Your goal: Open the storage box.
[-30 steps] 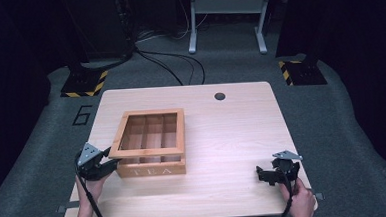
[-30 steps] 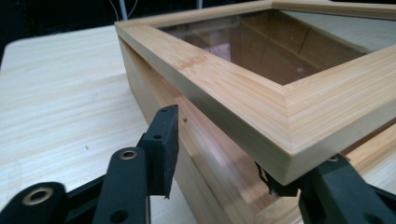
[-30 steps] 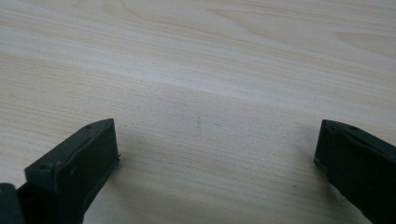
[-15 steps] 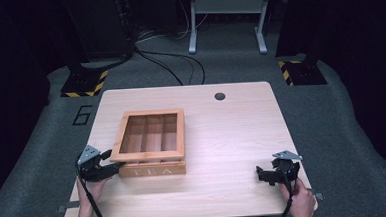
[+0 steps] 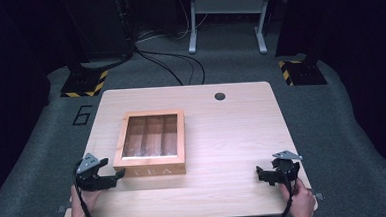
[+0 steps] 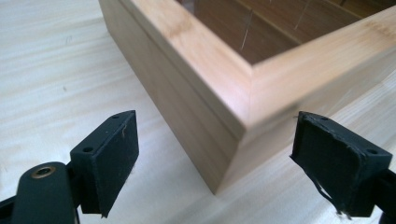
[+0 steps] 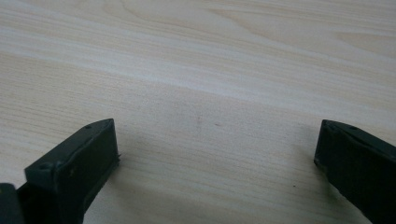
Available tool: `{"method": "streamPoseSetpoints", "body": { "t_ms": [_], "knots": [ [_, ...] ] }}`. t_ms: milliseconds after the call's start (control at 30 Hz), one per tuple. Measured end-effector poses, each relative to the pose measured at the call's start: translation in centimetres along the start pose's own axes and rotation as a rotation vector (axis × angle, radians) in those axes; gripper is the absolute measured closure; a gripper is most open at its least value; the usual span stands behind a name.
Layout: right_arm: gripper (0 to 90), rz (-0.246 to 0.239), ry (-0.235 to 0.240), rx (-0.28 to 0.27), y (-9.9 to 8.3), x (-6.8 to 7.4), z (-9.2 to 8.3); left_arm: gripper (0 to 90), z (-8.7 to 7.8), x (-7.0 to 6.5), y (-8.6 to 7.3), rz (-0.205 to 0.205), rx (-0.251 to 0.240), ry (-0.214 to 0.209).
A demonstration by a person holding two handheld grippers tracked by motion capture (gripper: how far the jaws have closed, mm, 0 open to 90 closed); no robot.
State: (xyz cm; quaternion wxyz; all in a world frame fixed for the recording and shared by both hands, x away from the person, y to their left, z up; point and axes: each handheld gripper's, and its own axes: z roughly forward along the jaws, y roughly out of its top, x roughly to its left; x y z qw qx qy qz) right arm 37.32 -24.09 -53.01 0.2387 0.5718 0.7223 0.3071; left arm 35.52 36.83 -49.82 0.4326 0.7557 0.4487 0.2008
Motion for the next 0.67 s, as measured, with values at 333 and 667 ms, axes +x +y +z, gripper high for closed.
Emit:
{"method": "streamPoseSetpoints", "body": {
  "t_ms": [333,667],
  "knots": [
    [0.0,0.0,0.0,0.0,0.0,0.0,0.0,7.8,0.5,0.1,-3.4,-0.02,0.088,0.055],
    [0.0,0.0,0.0,0.0,0.0,0.0,0.0,0.0,1.2,-0.2,-3.3,0.025,0.19,0.108]
  ]
}}
